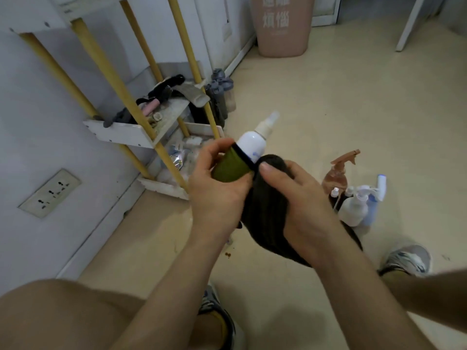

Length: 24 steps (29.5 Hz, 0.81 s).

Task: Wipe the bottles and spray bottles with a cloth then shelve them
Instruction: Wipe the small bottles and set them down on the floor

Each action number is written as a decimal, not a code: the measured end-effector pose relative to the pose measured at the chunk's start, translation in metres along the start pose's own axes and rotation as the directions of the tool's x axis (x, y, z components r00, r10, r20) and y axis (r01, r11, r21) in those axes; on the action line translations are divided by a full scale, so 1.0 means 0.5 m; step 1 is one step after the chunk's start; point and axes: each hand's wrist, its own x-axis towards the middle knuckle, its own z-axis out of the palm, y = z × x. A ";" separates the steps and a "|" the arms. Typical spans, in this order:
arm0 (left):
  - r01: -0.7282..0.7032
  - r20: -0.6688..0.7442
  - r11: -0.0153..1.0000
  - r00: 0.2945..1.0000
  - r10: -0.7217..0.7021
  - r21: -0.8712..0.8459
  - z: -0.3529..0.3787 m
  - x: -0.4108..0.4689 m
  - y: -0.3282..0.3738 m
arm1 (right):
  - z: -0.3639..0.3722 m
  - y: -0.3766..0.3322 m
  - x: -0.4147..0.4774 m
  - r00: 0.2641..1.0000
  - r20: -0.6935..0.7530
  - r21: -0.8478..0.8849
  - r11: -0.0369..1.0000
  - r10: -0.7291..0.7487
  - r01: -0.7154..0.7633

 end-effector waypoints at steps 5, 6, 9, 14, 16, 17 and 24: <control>-0.343 0.222 0.933 0.923 0.315 0.104 0.017 -0.038 -0.012 | 0.019 0.024 -0.010 0.934 -0.250 -0.268 0.945 -0.256 0.188; -0.351 0.268 0.933 0.909 0.318 0.083 0.016 -0.044 -0.009 | 0.015 0.021 -0.008 0.924 -0.269 -0.245 0.947 -0.272 0.208; -0.046 0.258 0.986 0.962 0.086 -0.158 0.005 -0.039 0.012 | -0.001 0.008 -0.003 0.940 -0.236 -0.137 0.966 -0.248 0.220; 0.175 0.118 0.968 0.981 -0.155 -0.179 0.015 -0.021 0.022 | 0.002 0.024 0.000 0.941 -0.076 -0.357 0.891 -0.328 0.282; 0.158 0.171 0.983 0.975 -0.140 -0.098 0.022 -0.029 0.011 | 0.007 0.037 0.000 0.916 -0.074 -0.377 0.862 -0.393 0.340; 0.212 0.216 0.972 0.958 -0.188 -0.097 0.020 -0.028 0.007 | 0.008 0.040 0.000 0.900 -0.072 -0.381 0.846 -0.429 0.373; 0.349 0.418 0.922 0.872 -0.253 -0.171 0.013 -0.023 -0.017 | -0.008 0.025 0.015 0.861 -0.030 -0.792 0.537 -0.507 0.289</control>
